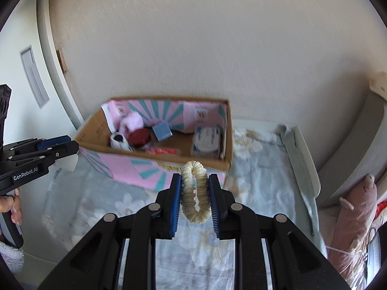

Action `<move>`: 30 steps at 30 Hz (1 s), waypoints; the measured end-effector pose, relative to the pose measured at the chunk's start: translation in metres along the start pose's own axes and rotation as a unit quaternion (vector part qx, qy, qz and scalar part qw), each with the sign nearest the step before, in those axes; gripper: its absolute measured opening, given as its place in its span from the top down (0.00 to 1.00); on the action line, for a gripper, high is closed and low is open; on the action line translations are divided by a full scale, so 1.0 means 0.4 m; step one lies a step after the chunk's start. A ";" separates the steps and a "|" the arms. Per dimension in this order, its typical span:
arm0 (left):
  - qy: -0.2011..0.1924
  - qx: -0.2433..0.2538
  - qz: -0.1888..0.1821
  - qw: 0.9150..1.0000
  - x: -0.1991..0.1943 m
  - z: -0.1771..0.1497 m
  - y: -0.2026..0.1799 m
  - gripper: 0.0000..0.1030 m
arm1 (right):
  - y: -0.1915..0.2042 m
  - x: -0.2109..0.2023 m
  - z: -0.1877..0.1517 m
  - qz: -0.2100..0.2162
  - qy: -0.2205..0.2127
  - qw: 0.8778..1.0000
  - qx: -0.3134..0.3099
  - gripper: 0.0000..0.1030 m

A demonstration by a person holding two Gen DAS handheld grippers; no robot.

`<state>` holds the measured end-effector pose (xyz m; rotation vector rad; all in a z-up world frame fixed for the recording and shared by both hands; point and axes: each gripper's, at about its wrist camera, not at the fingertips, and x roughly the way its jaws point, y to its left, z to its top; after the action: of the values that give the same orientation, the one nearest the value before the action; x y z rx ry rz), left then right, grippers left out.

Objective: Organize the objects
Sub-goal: 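Carry the plug adapter and scrunchie over the box and lower them in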

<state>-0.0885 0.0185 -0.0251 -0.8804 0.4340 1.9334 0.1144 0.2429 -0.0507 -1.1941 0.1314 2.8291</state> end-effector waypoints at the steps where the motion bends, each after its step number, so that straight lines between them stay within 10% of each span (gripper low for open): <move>1: -0.002 0.001 -0.001 1.000 -0.008 0.015 0.003 0.75 | 0.000 -0.003 0.016 0.004 0.001 1.000 0.000 0.80; 15: 0.003 0.007 -0.018 1.000 0.077 0.221 0.068 0.75 | 0.009 0.124 0.249 0.033 0.030 0.999 -0.025 0.80; 30: 0.085 0.004 -0.036 0.996 0.332 0.206 0.092 0.75 | 0.043 0.389 0.216 0.051 0.117 0.991 -0.037 0.80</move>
<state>-0.1939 0.1317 -0.0682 -1.0466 0.5039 1.7975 -0.0568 0.2393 -0.1013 -1.5757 0.1036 2.7905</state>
